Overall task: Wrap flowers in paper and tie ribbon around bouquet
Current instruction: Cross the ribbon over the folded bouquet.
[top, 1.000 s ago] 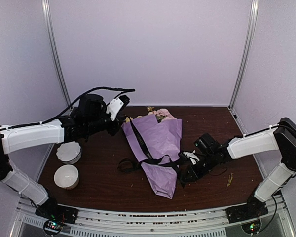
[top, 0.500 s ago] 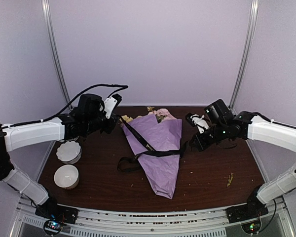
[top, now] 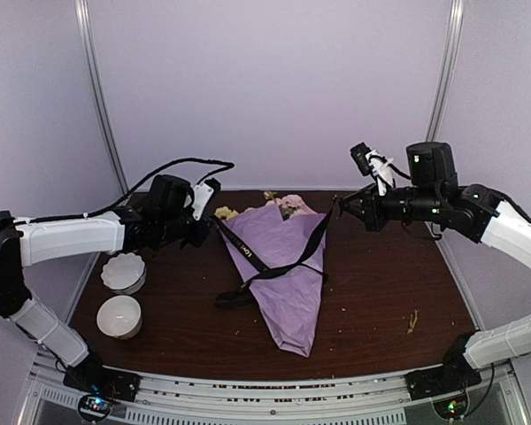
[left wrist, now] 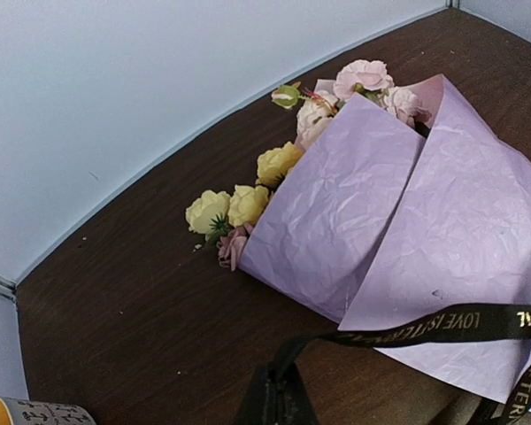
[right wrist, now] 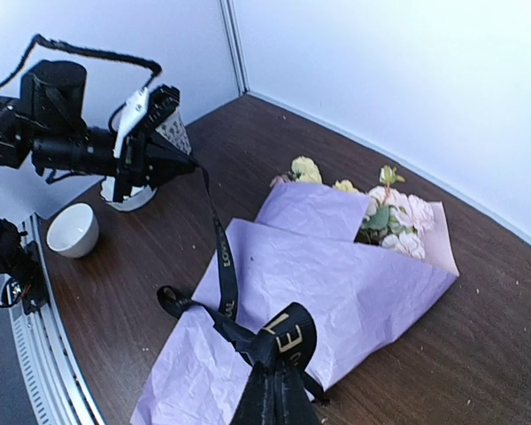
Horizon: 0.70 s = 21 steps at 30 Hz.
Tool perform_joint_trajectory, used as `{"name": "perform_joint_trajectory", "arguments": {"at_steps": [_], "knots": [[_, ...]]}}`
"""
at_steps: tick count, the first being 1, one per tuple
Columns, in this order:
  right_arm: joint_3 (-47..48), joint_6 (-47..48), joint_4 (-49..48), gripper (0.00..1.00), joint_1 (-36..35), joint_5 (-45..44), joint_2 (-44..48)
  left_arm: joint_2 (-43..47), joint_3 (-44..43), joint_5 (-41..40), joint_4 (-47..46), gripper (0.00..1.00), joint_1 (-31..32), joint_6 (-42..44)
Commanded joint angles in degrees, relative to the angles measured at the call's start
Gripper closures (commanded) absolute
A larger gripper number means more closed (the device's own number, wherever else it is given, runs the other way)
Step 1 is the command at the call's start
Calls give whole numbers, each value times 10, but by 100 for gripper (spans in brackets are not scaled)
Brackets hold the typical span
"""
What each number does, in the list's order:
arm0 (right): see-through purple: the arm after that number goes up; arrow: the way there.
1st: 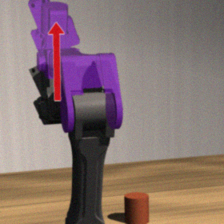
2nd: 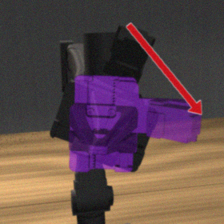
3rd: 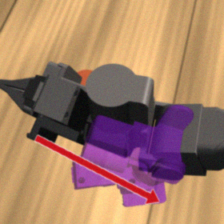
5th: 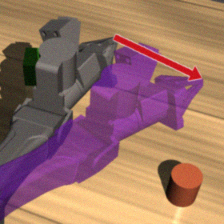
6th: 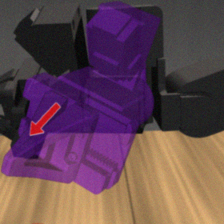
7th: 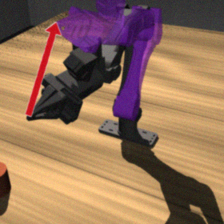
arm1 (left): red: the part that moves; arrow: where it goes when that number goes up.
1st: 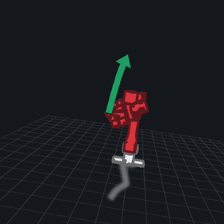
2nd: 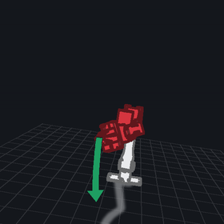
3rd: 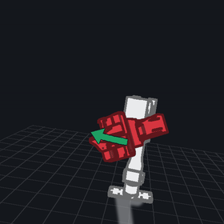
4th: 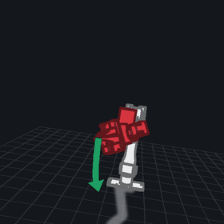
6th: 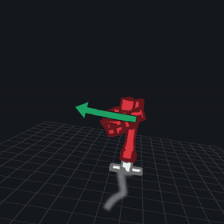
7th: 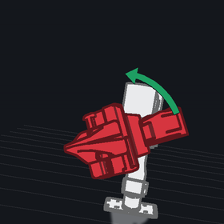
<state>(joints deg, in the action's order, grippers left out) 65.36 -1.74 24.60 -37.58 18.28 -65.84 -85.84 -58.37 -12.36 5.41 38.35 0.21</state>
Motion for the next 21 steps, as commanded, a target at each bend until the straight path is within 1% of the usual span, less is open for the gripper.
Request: {"name": "perform_joint_trajectory", "arguments": {"at_steps": [1,4,6,8,11,14,16,18,21], "knots": [[42,-16,-105,100,9,35,-19,-6,8,17,-18,100,-4,-27],[49,-28,-149,100,11,26,-73,-10,3,45,-33,100,-4,-42],[67,-40,-144,100,8,37,-115,-8,5,68,-48,100,-4,-44],[76,-42,-133,100,-1,39,-147,-9,8,74,-54,100,-4,-49],[64,-67,-128,100,-7,24,-173,-21,12,85,-49,100,-4,-56],[42,-95,-121,100,-2,-13,-202,-35,19,107,-55,100,-3,-64],[36,-97,-95,100,0,-67,-230,-43,21,120,-62,100,-2,-70],[28,-105,-73,100,9,-87,-253,-50,21,127,-67,100,3,-73],[-37,-144,-119,100,18,-116,-245,-55,16,128,-70,100,15,-66]]}}
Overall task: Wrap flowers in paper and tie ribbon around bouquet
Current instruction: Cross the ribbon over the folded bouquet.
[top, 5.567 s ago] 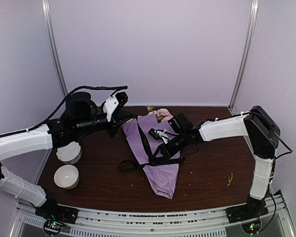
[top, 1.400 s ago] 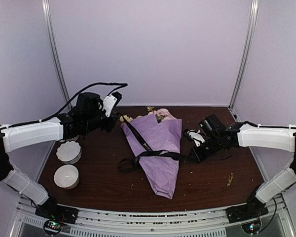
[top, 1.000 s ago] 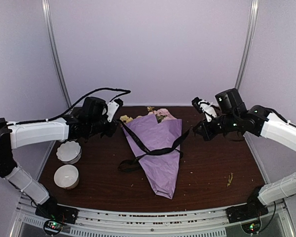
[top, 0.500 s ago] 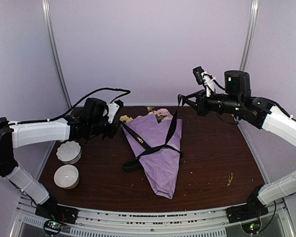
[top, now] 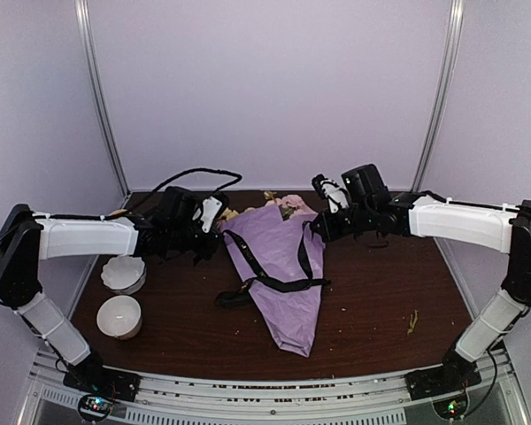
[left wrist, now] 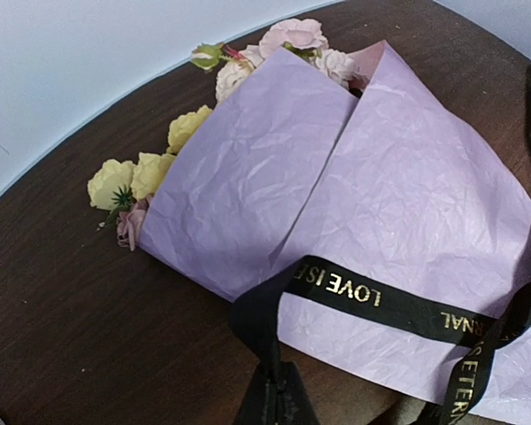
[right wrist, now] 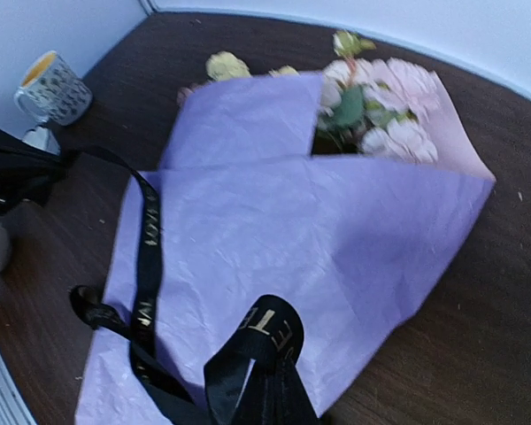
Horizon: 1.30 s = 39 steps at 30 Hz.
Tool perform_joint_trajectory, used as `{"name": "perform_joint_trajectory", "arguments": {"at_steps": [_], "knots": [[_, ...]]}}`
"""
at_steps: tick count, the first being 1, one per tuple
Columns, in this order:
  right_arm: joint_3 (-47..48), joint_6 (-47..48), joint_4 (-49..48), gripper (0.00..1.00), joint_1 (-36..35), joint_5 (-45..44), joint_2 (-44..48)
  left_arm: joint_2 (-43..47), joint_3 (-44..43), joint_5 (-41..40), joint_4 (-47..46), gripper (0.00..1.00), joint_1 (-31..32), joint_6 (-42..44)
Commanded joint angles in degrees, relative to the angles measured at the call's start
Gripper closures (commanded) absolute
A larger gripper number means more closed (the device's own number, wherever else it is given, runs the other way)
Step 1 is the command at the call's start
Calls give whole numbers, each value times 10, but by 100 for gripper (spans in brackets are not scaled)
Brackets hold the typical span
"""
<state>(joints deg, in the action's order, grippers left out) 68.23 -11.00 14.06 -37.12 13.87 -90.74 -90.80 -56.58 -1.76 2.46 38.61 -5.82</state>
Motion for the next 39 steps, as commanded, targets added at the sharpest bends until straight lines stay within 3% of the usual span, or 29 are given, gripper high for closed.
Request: {"name": "perform_joint_trajectory", "arguments": {"at_steps": [1,3,6,9,11,16,19,21,23,26,29,31,33,39], "knots": [[-98,-69,-25,100,17,-93,15,-7,-4,21,-40,100,17,-4],[-140,-95,-39,99,30,-118,24,-9,-4,23,-42,100,20,-3],[-179,-116,-49,89,54,-99,19,-12,0,31,-48,100,20,-3],[-186,-120,-42,61,74,-57,5,-17,-4,33,-43,100,20,0],[-194,-124,-46,53,85,-55,11,-18,-5,33,-39,100,20,2],[-210,-135,-60,45,110,-78,65,-14,-4,38,-40,100,20,5],[-209,-79,-75,44,109,-10,84,-15,-4,36,-40,100,20,8],[-187,-12,-14,44,110,7,83,-14,-6,36,-37,100,20,11],[-160,-22,38,43,129,6,79,-10,-6,37,-36,100,20,12],[-182,-129,10,46,150,115,95,-5,-5,38,-33,100,20,11],[-303,-343,-207,46,118,160,143,-3,-4,35,-34,100,20,8],[-365,-467,-340,44,96,148,154,-6,-7,34,-33,100,20,7],[-404,-552,-409,44,87,105,154,-9,-11,38,-31,100,20,7],[-441,-689,-494,44,81,50,99,-5,-12,39,-28,100,20,7]]}}
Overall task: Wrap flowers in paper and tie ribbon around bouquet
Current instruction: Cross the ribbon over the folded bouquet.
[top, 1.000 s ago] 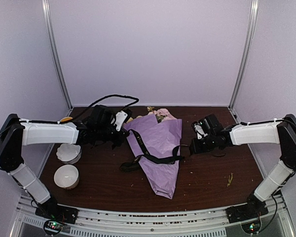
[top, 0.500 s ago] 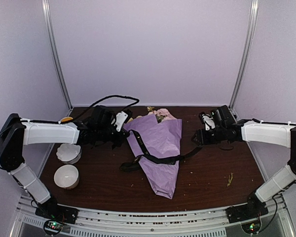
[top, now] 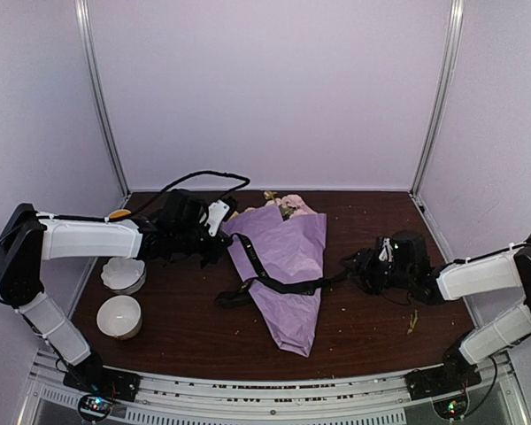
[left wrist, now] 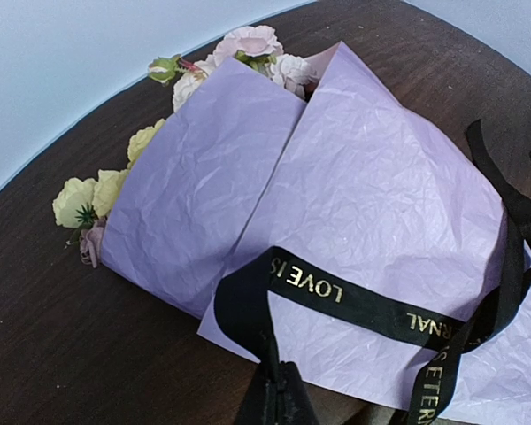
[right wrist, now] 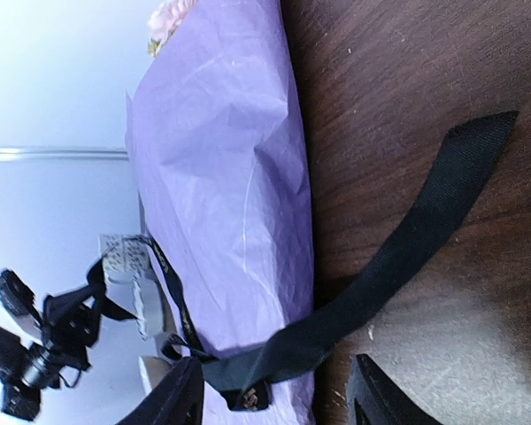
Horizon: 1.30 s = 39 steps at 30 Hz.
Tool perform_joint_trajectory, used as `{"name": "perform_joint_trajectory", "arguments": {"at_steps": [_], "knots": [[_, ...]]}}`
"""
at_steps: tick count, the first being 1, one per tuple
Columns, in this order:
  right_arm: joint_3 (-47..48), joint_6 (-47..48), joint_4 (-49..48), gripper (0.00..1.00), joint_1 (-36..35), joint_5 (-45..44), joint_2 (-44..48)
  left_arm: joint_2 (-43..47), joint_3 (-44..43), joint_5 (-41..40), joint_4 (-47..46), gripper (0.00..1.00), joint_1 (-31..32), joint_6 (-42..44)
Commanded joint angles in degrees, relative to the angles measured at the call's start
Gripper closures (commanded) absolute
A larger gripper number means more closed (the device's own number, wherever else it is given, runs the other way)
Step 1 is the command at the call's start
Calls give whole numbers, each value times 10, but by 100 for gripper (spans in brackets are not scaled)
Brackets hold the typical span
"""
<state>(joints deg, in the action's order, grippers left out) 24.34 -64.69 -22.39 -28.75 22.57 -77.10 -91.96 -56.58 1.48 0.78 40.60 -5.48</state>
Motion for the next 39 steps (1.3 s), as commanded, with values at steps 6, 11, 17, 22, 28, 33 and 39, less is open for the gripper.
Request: {"name": "perform_joint_trajectory", "arguments": {"at_steps": [6,11,17,22,28,33,39], "knots": [[-50,-273,-226,43,-15,-38,-120,11,-14,6,-10,100,0,6],[-28,-279,-227,43,-17,-28,-161,4,-23,6,-5,100,0,10],[-6,-268,-220,43,-13,-46,-205,9,-27,0,-3,100,0,16],[13,-281,-272,46,-4,-44,-258,13,-27,-2,-1,100,0,21],[47,-248,-270,83,8,-53,-274,17,-25,-2,0,100,0,21],[75,-134,-217,100,33,-65,-229,35,-10,-11,-11,100,0,17],[147,66,-110,100,18,-52,-118,47,-9,-16,-3,100,0,18]]}}
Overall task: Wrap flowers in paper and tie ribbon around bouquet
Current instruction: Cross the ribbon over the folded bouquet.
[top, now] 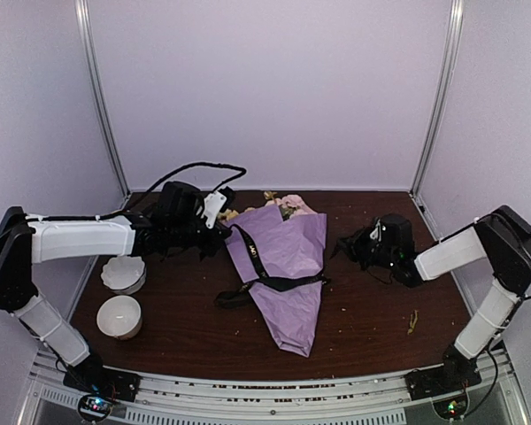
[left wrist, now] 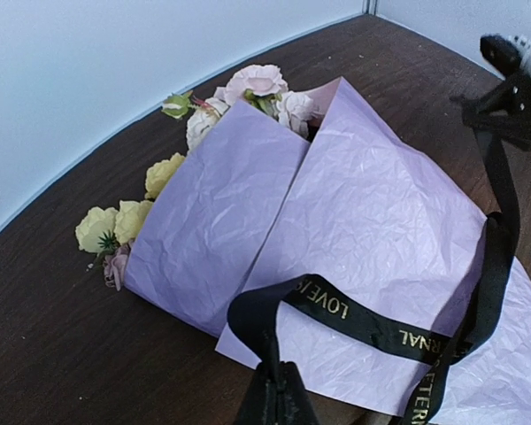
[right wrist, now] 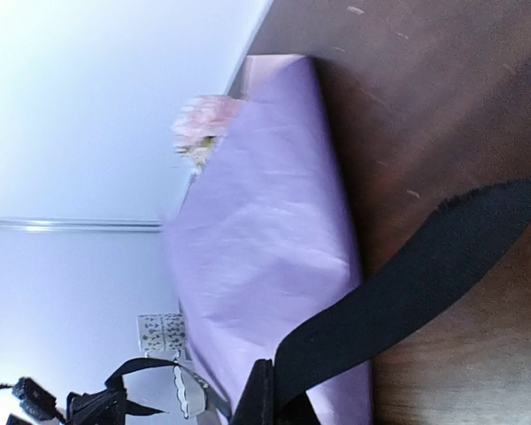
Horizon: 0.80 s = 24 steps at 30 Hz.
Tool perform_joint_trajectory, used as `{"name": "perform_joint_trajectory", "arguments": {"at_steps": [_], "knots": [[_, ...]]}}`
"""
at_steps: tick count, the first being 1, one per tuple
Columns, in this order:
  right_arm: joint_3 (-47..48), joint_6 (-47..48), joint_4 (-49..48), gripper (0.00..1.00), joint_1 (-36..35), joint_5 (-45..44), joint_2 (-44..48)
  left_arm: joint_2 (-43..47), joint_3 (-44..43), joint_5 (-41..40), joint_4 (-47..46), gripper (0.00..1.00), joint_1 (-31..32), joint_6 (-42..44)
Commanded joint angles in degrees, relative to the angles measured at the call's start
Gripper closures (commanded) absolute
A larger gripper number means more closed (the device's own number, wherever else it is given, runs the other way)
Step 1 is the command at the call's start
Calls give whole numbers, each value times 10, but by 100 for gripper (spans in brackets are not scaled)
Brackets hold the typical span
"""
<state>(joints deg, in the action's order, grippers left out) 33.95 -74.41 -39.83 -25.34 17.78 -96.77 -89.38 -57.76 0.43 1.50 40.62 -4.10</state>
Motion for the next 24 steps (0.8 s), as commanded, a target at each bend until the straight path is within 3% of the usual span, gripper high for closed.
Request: {"name": "perform_joint_trajectory", "arguments": {"at_steps": [1,6,13,24], "knots": [[67,208,90,100,-31,-17,97,22,3,-4,-9,100,0,5],[203,414,178,100,-102,-31,111,19,-6,15,-29,100,0,-7],[427,481,275,100,-109,10,-9,10,-50,32,-65,100,0,-30],[449,499,258,100,-127,11,-26,-22,-83,51,-55,100,13,-28]]}}
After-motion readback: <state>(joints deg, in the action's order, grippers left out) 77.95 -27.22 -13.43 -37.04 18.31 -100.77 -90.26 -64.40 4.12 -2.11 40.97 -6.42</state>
